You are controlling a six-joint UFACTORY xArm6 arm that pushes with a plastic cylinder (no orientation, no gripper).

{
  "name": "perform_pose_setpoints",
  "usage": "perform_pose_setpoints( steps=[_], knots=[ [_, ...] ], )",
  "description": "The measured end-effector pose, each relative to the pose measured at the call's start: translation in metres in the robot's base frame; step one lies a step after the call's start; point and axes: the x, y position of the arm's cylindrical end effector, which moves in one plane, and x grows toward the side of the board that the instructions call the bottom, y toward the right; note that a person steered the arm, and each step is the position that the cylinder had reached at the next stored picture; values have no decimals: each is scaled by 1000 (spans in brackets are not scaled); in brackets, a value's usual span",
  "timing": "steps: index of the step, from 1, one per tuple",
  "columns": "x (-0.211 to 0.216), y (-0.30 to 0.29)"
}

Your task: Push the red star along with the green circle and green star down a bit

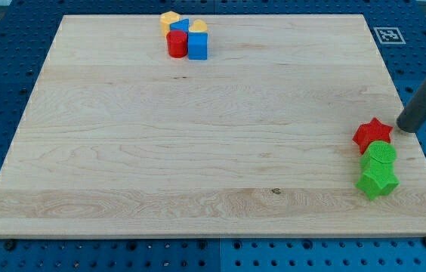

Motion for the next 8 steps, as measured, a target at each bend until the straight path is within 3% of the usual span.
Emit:
perform_pose_setpoints(
  steps=[8],
  knots=[
    [1, -40]
  ],
)
